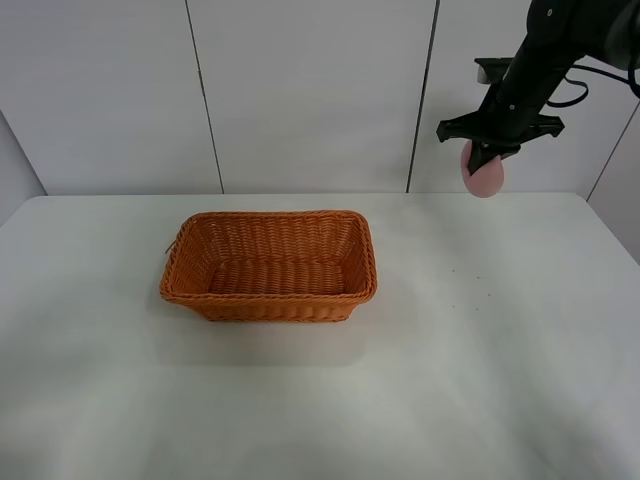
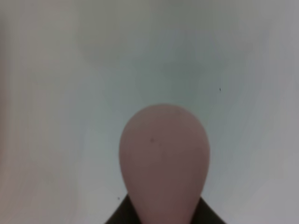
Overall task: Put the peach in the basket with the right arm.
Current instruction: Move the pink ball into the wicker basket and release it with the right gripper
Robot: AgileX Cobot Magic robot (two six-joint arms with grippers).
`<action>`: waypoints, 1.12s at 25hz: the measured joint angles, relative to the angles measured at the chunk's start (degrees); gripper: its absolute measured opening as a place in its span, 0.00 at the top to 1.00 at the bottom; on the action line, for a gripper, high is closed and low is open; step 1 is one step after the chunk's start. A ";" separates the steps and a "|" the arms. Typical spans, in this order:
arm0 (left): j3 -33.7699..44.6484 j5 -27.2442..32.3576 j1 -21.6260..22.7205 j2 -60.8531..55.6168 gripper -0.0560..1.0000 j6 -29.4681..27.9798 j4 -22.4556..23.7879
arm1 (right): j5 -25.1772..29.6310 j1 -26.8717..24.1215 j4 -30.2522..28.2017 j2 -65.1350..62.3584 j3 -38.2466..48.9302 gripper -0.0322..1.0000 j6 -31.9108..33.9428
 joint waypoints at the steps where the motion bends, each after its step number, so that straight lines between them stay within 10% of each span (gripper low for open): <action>1: 0.00 0.00 0.00 0.00 0.01 0.00 0.00 | 0.10 1.00 -0.14 0.00 -0.46 0.97 0.00; 16: 0.00 0.00 0.00 0.00 0.01 0.00 0.00 | -4.85 27.49 0.14 1.37 -1.96 0.97 1.29; 28: 0.00 0.00 0.00 0.00 0.01 0.00 0.00 | -14.07 30.18 0.34 15.34 -1.96 0.87 1.60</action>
